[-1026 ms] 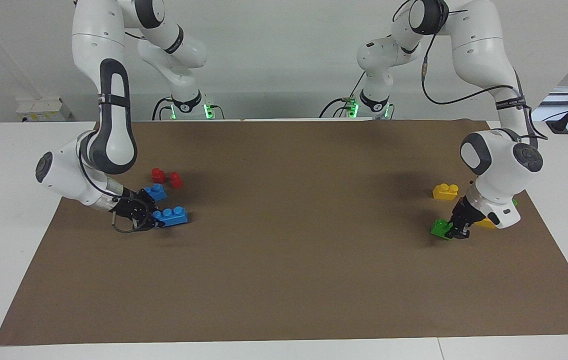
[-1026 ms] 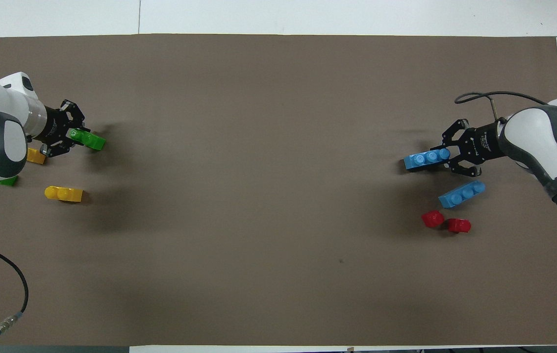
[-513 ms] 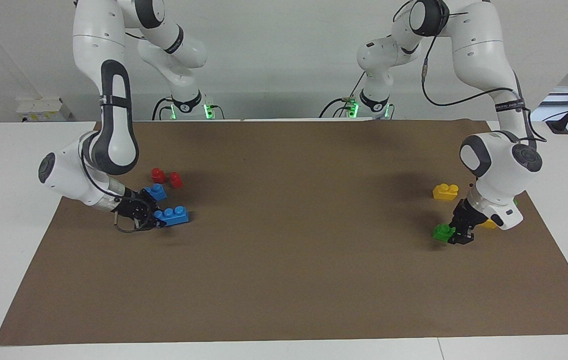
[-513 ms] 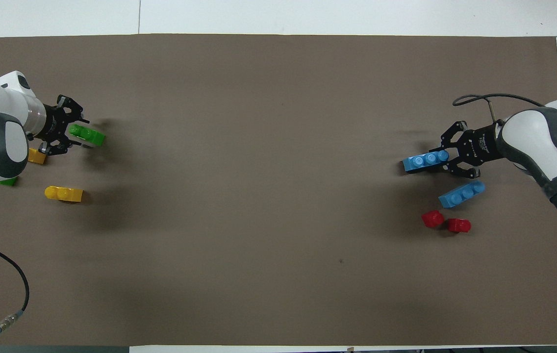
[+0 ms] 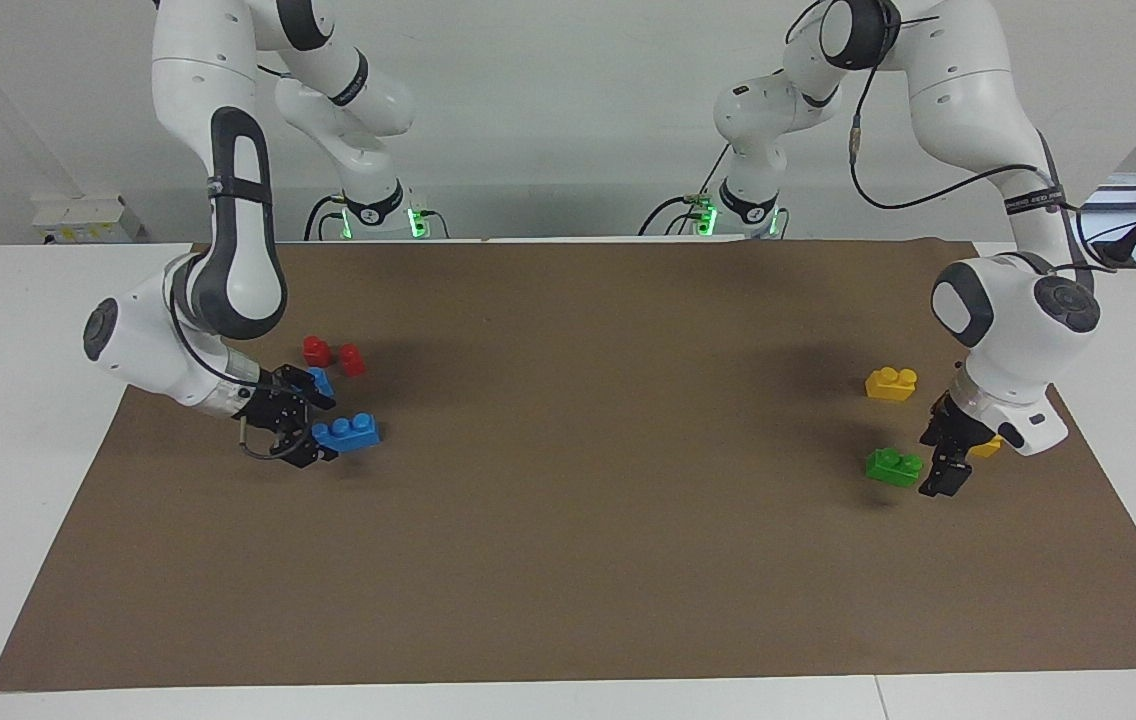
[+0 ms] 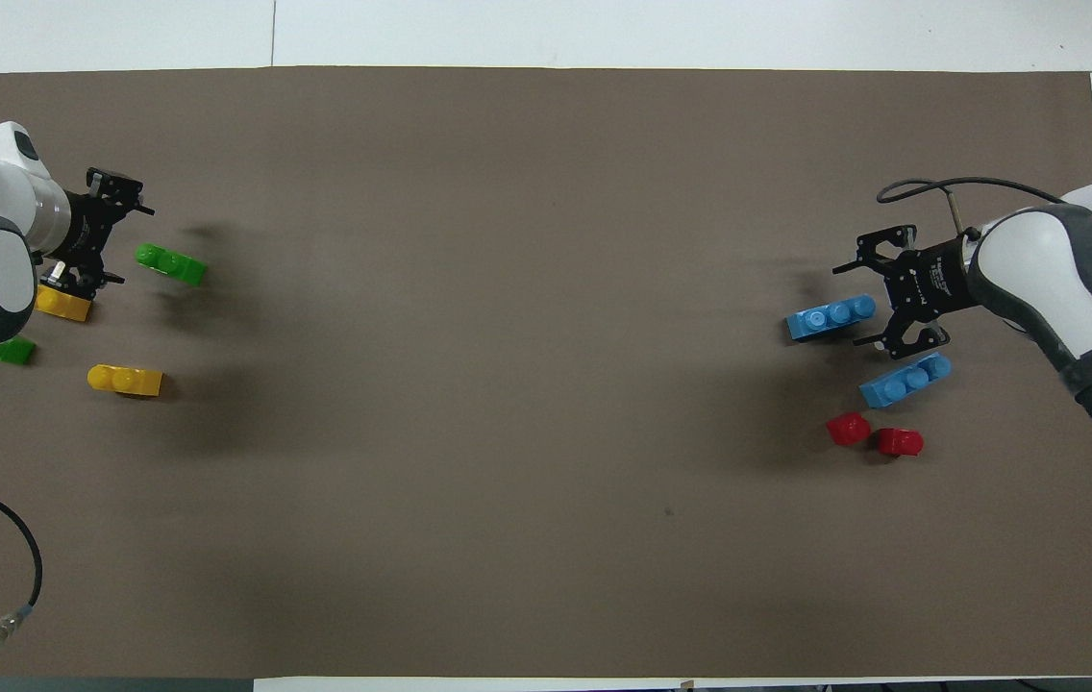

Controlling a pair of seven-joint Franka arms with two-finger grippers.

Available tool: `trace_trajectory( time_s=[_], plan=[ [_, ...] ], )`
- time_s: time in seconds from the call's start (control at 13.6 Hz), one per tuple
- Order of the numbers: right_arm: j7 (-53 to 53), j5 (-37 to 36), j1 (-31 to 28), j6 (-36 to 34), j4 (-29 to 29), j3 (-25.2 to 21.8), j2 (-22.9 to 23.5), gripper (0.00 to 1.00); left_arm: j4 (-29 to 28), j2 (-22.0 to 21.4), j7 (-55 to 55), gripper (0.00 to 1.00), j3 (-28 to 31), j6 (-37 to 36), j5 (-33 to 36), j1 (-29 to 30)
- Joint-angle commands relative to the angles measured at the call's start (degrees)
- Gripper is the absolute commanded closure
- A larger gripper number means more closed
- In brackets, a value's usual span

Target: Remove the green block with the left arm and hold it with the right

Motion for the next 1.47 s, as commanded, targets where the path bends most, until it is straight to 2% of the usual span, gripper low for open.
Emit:
trace_trajectory(
  time_s=[0.0, 0.07, 0.22, 0.59, 0.81, 0.95, 1.39],
  plan=[
    [1.6, -6.0, 1.4, -5.4, 1.9, 0.1, -6.6, 0.0, 4.1, -3.3, 5.6, 0.0, -0.9, -8.0, 1.6, -0.7],
    [-0.7, -9.2, 2.5, -8.0, 3.4, 0.2, -8.5, 0.0, 4.1, -5.1, 8.1, 0.0, -1.0, -9.7, 1.6, -0.8],
    [-11.7, -13.7, 3.0, -13.1, 5.9, 0.6, -12.1, 0.0, 4.1, -8.3, 14.9, 0.0, -1.1, -14.3, 1.6, -1.9],
    [-37.6, -22.8, 3.1, -18.6, 6.2, 1.8, -22.4, 0.0, 4.0, -15.3, 30.3, 0.0, -3.4, -23.3, 0.7, -2.4],
    [-48.0, -27.3, 3.0, -19.0, 7.8, 2.7, -22.8, 0.0, 3.7, -19.3, 40.9, 0.0, -4.3, -29.6, -0.4, -2.5],
    [-48.0, -27.2, 3.1, -19.6, 7.1, 2.9, -23.4, 0.0, 3.5, -21.5, 45.5, 0.0, -4.2, -33.3, -0.5, -3.0],
    [-52.5, -27.7, 2.9, -17.7, 7.4, 2.9, -23.0, 0.0, 3.4, -24.4, 55.3, 0.0, -4.1, -36.8, -4.2, -2.8]
  ],
)
